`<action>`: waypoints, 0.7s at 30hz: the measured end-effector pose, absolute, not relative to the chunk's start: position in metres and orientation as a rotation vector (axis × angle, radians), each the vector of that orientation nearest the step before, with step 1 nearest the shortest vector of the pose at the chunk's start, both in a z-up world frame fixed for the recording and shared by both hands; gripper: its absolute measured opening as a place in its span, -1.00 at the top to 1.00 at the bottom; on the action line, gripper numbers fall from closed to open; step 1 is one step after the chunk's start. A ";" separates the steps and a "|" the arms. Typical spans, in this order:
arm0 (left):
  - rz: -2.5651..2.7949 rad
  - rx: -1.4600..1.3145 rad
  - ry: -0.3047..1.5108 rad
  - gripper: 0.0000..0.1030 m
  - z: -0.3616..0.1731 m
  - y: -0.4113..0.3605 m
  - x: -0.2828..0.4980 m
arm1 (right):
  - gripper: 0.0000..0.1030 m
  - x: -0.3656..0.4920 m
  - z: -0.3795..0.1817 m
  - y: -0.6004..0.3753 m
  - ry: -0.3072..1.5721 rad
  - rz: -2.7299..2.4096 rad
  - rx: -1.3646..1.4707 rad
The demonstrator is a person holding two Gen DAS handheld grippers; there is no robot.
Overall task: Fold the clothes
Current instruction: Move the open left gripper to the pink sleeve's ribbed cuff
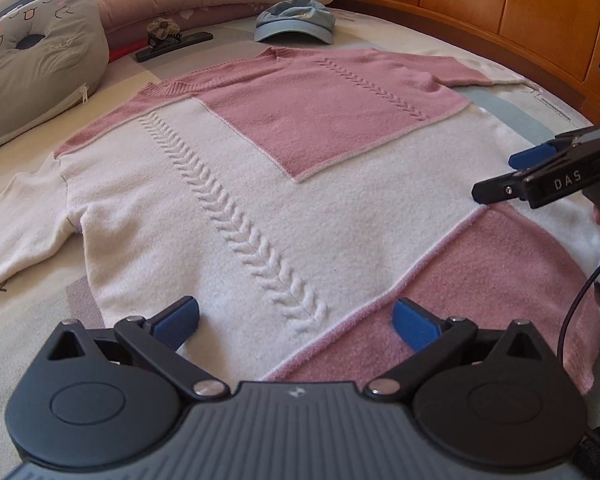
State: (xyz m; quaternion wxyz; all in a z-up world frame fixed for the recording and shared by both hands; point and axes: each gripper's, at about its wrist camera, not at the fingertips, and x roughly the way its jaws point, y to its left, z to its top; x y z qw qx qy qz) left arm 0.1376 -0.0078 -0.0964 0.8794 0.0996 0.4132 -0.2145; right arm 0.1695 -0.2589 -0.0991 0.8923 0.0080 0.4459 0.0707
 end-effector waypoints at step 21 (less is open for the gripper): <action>0.078 -0.043 0.677 -0.99 -0.061 0.217 0.229 | -1.00 0.135 -0.071 -0.243 0.898 0.091 0.142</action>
